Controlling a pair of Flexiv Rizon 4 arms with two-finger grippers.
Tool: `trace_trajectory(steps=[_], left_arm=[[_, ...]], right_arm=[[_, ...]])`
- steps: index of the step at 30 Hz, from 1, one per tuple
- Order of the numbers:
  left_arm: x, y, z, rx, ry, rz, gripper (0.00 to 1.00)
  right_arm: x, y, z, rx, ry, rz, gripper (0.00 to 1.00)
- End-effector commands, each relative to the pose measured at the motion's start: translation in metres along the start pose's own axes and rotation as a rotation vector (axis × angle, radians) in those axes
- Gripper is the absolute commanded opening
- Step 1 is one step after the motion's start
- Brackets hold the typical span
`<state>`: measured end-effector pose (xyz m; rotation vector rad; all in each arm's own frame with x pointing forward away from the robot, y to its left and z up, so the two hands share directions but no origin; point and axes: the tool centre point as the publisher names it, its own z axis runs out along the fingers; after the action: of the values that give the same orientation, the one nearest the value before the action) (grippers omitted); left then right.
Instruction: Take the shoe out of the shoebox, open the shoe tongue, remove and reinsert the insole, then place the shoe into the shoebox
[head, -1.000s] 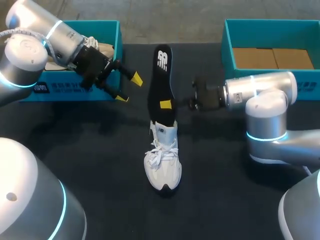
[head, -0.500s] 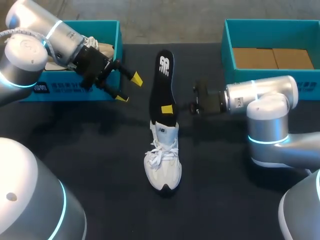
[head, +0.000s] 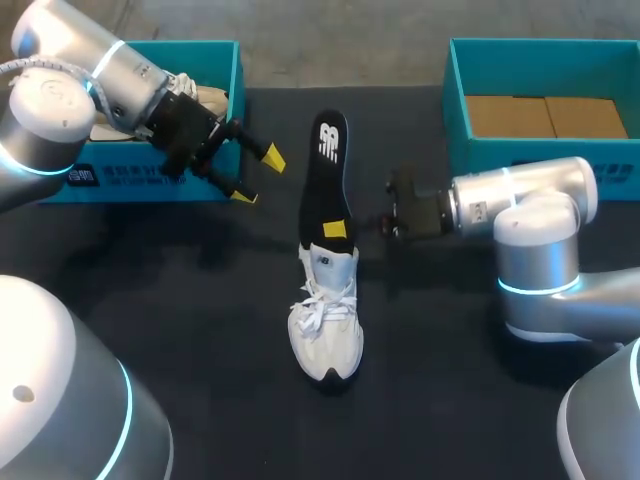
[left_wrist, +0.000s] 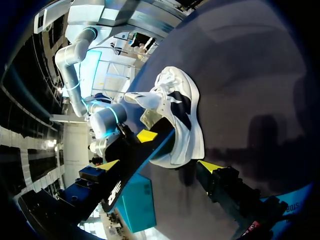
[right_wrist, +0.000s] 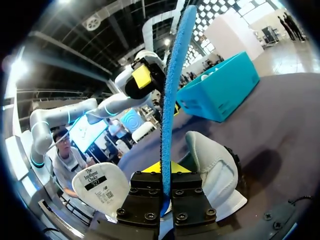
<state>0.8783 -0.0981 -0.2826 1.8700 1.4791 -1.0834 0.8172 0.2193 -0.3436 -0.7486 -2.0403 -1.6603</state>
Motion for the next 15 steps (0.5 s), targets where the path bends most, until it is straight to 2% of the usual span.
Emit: trace_trajectory(steps=[1, 9, 10, 13, 15], left_arm=[[-0.0004, -0.0009, -0.0001, -0.002, 0.002, 0.001, 1.0], [-0.0004, -0.0009, -0.0001, -0.002, 0.002, 0.001, 1.0], [-0.0004, -0.0009, -0.0001, -0.002, 0.002, 0.001, 1.0], [-0.0004, -0.0009, -0.0001, -0.002, 0.002, 0.001, 1.0], [-0.0004, -0.0009, -0.0001, -0.002, 0.002, 0.001, 1.0]], right_arm=[[0.0021, -0.0043, 0.0036, -0.001, -0.006, 0.007, 0.0], [0.0034, -0.007, 0.0067, -0.003, -0.006, 0.017, 0.0], [0.0039, -0.0065, 0.006, -0.004, -0.008, 0.017, 0.03], [0.0047, -0.0038, 0.0038, -0.006, -0.011, 0.015, 0.35], [0.0054, -0.0011, 0.0021, -0.003, -0.017, 0.01, 0.36]])
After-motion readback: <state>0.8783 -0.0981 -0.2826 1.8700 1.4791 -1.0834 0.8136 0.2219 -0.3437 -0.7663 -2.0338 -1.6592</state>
